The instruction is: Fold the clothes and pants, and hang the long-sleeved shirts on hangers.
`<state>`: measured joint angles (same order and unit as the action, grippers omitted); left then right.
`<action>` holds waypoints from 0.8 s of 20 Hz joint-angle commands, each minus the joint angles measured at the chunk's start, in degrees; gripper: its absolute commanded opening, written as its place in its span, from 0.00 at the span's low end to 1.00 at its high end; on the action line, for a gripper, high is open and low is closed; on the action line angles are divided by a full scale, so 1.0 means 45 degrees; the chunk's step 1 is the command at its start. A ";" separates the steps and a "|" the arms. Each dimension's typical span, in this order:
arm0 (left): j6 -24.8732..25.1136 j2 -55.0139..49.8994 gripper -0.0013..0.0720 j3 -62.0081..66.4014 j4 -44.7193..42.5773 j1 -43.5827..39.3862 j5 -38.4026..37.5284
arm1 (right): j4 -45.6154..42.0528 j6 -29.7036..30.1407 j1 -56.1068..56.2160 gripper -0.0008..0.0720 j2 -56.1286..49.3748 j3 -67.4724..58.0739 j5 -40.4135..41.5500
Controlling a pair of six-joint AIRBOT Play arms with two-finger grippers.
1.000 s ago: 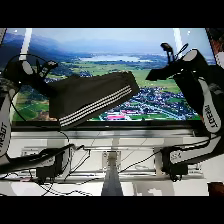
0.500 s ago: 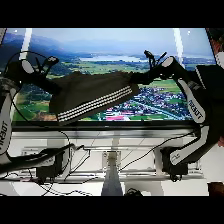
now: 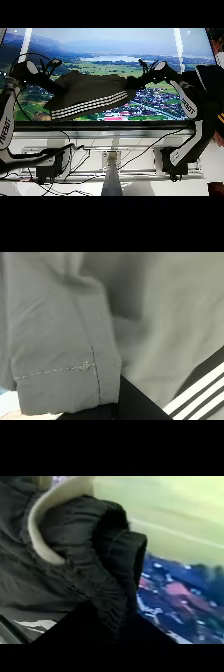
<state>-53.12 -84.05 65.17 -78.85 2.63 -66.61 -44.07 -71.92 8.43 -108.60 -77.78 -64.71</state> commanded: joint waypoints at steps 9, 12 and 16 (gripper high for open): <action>-0.0058 0.0204 0.05 0.0214 -0.0933 -0.0155 -0.0010 | -0.0452 0.0272 0.0427 0.05 0.0461 -0.2225 0.0068; -0.0787 0.0758 0.47 0.0661 -0.2259 -0.0024 0.0000 | -0.2317 -0.0335 -0.0549 0.05 0.1807 -0.3555 -0.0010; -0.1059 0.1666 0.91 0.0748 -0.1583 -0.0102 0.0010 | -0.5765 -0.2987 -0.2302 0.05 0.4279 -0.4240 -0.0126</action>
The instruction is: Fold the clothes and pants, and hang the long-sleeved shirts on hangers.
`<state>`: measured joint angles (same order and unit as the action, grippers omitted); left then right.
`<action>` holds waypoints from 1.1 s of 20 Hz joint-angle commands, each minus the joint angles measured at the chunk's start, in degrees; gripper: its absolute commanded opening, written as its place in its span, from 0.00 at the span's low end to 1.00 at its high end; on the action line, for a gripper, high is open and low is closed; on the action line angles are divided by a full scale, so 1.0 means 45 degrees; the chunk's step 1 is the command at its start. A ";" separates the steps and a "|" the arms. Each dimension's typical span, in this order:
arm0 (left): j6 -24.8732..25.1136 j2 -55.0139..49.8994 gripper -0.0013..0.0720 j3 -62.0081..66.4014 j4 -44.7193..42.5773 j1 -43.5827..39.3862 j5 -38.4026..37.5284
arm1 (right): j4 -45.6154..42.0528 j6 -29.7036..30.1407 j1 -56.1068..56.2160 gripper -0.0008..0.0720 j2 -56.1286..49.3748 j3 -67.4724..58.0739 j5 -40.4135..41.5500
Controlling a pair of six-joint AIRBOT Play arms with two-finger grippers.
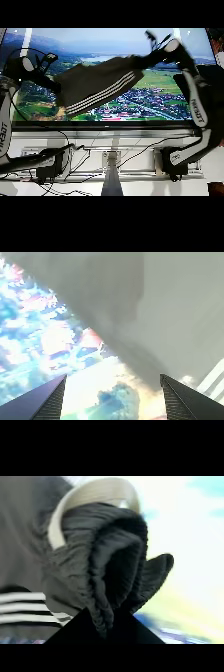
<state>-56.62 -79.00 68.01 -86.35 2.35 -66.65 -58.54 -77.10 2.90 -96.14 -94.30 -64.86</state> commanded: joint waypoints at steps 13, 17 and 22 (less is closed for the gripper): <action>-0.1137 0.4634 0.88 0.0117 0.3113 -0.0107 0.2336 | -0.8786 -0.9797 -1.2196 0.05 0.7252 -0.0563 -0.6047; -0.1137 0.4595 0.88 0.0112 0.3113 -0.0107 0.2341 | -0.9228 -1.0860 -1.5242 0.05 0.8038 -0.0568 -0.5863; -0.1141 0.4575 0.88 0.0107 0.3109 -0.0107 0.2336 | -0.8544 -0.7844 -1.6106 0.97 0.7708 -0.0491 -0.6159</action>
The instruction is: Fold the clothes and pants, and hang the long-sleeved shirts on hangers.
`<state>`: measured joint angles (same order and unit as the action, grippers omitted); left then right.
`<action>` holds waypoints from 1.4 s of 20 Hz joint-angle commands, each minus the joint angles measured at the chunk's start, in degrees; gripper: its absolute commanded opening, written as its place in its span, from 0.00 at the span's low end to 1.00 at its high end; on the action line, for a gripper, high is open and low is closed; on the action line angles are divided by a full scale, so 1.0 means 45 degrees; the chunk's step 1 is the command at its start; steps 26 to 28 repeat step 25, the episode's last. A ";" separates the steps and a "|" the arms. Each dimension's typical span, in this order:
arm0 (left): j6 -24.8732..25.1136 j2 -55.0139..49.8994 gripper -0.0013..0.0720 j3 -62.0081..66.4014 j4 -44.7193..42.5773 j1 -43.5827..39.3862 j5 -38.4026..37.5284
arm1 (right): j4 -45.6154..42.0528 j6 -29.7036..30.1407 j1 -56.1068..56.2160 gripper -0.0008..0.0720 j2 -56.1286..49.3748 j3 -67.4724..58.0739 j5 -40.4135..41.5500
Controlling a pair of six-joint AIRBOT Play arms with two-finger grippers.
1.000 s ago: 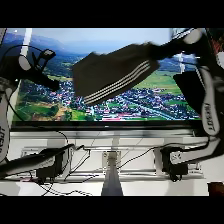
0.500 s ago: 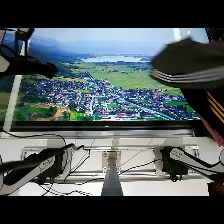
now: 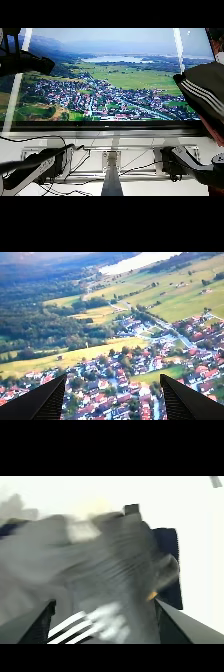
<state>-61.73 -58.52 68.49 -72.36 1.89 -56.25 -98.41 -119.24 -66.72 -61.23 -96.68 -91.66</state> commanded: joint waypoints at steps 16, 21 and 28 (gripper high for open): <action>-0.0005 0.0024 0.88 0.0000 0.0000 -0.0005 0.0029 | 0.0471 0.4080 1.4814 0.04 -0.0058 0.0058 0.1248; 0.0000 0.0024 0.88 0.0000 0.0000 -0.0005 0.0024 | -0.1311 0.2603 1.7442 0.05 -0.0053 0.0058 0.1219; 0.0000 0.0024 0.88 0.0000 0.0000 -0.0005 0.0029 | -0.0408 0.2603 1.7524 0.05 -0.0053 0.0058 0.1185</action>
